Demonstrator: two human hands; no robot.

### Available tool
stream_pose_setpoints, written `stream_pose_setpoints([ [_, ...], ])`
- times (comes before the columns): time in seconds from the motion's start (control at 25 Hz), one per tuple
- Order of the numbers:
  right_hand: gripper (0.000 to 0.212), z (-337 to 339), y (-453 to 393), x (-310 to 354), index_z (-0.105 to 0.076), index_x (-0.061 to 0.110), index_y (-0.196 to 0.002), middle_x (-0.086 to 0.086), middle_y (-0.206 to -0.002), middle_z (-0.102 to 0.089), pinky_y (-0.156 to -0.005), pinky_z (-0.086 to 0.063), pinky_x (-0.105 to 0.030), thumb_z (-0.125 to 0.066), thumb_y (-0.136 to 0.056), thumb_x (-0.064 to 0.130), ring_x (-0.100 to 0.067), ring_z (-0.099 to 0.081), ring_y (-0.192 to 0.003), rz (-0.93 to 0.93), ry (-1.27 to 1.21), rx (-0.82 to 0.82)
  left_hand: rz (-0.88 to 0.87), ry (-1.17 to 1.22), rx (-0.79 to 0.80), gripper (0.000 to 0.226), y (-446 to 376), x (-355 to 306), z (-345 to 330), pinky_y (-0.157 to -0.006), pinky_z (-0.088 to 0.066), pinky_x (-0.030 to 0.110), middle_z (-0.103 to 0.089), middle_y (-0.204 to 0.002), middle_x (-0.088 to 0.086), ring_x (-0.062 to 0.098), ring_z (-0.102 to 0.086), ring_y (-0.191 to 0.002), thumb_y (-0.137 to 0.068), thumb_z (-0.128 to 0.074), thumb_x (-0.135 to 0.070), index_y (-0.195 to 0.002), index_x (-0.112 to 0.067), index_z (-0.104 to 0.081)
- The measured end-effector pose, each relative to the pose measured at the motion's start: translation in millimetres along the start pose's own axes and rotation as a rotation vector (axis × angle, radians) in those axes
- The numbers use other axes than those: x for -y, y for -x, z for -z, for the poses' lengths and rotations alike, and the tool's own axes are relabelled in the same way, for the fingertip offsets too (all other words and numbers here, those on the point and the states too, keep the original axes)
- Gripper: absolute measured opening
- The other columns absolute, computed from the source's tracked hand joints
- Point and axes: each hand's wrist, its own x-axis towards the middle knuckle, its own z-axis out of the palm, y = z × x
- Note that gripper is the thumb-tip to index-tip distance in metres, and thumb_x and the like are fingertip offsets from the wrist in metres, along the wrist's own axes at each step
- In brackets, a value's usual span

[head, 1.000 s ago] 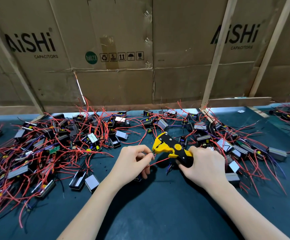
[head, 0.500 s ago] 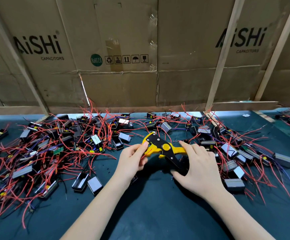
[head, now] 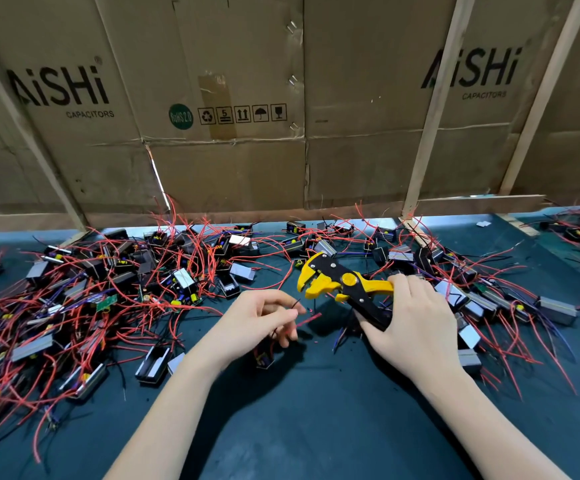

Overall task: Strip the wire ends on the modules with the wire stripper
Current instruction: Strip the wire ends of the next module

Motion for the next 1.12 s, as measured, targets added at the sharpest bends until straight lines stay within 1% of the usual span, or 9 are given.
stream_pose_setpoints([
  [0.12, 0.059, -2.0, -0.6, -5.3, -0.059, 0.005, -0.091, -0.007, -0.080, -0.057, -0.065, -0.049, -0.039, -0.081, -0.063, 0.051, -0.032, -0.057, -0.076, -0.020, 0.014, 0.013, -0.013, -0.082, 0.047, 0.016, 2.4, -0.3, 0.9, -0.058, -0.041, 0.019, -0.072, -0.073, 0.008, 0.020, -0.068, -0.063, -0.099, -0.055, -0.013, -0.092, -0.008, -0.068],
  [0.2, 0.064, -3.1, -0.2, -4.8, -0.062, 0.003, -0.099, -0.008, -0.084, -0.060, -0.068, -0.050, -0.040, -0.081, -0.062, 0.051, -0.033, -0.059, -0.079, -0.016, 0.014, 0.013, -0.023, -0.080, 0.049, 0.019, 2.1, -1.3, -0.8, -0.058, -0.041, 0.019, -0.074, -0.075, 0.009, 0.021, -0.071, -0.066, -0.100, -0.054, -0.016, -0.090, -0.007, -0.068],
  [0.28, 0.073, -4.0, 0.4, -2.2, -0.063, 0.002, -0.113, -0.009, -0.089, -0.063, -0.070, -0.051, -0.041, -0.082, -0.062, 0.051, -0.034, -0.061, -0.084, -0.001, 0.007, 0.018, -0.035, -0.081, 0.029, 0.021, 0.7, -1.1, -3.1, -0.057, -0.040, 0.020, -0.073, -0.072, 0.009, 0.023, -0.071, -0.066, -0.101, -0.053, -0.015, -0.089, -0.004, -0.066],
  [0.36, 0.075, -4.5, 0.7, 0.1, -0.063, 0.002, -0.116, -0.010, -0.090, -0.063, -0.071, -0.051, -0.042, -0.081, -0.062, 0.051, -0.035, -0.061, -0.084, 0.027, -0.008, 0.019, -0.034, -0.095, 0.012, 0.022, 0.0, 0.0, -5.1, -0.057, -0.039, 0.021, -0.073, -0.072, 0.008, 0.024, -0.072, -0.066, -0.101, -0.051, -0.014, -0.088, -0.003, -0.065],
  [0.48, 0.064, -3.7, 0.7, 1.0, -0.064, 0.005, -0.104, -0.008, -0.085, -0.060, -0.067, -0.048, -0.041, -0.078, -0.064, 0.052, -0.034, -0.059, -0.080, 0.060, -0.027, -0.002, -0.016, -0.084, 0.009, 0.023, -0.2, 0.2, -6.8, -0.056, -0.039, 0.021, -0.074, -0.073, 0.008, 0.024, -0.073, -0.066, -0.102, -0.050, -0.014, -0.087, -0.002, -0.064],
  [0.56, 0.060, -2.4, 0.1, 1.0, -0.063, 0.006, -0.098, -0.007, -0.081, -0.058, -0.065, -0.047, -0.040, -0.078, -0.063, 0.052, -0.034, -0.058, -0.078, 0.068, -0.020, -0.022, -0.003, -0.072, 0.010, 0.024, -0.3, -0.4, -6.9, -0.056, -0.039, 0.021, -0.074, -0.073, 0.008, 0.024, -0.073, -0.067, -0.102, -0.050, -0.014, -0.086, -0.002, -0.064],
  [0.8, 0.056, -0.9, -0.4, 1.4, -0.062, 0.008, -0.089, -0.005, -0.074, -0.057, -0.062, -0.044, -0.038, -0.081, -0.058, 0.050, -0.033, -0.059, -0.072, 0.078, 0.017, -0.041, 0.018, -0.053, -0.006, 0.025, -0.1, -0.4, -6.9, -0.056, -0.039, 0.021, -0.074, -0.072, 0.010, 0.025, -0.071, -0.064, -0.101, -0.051, -0.013, -0.084, -0.002, -0.065],
  [0.96, 0.052, -0.9, 0.0, 0.1, -0.059, 0.010, -0.083, -0.003, -0.070, -0.057, -0.063, -0.041, -0.037, -0.080, -0.059, 0.052, -0.031, -0.059, -0.069, 0.084, 0.029, -0.036, 0.014, -0.068, -0.001, 0.026, 0.1, -0.1, -5.0, -0.056, -0.038, 0.023, -0.072, -0.067, 0.007, 0.021, -0.067, -0.058, -0.101, -0.051, -0.013, -0.082, -0.003, -0.066],
  [1.12, 0.052, 2.2, -0.3, 1.9, -0.057, 0.013, -0.075, 0.000, -0.063, -0.056, -0.057, -0.040, -0.033, -0.084, -0.054, 0.053, -0.030, -0.059, -0.061, 0.079, 0.029, -0.017, 0.020, -0.075, 0.013, 0.027, 1.1, -0.1, -3.4, -0.056, -0.038, 0.025, -0.069, -0.064, 0.009, 0.019, -0.064, -0.054, -0.101, -0.052, -0.015, -0.080, -0.005, -0.067],
])
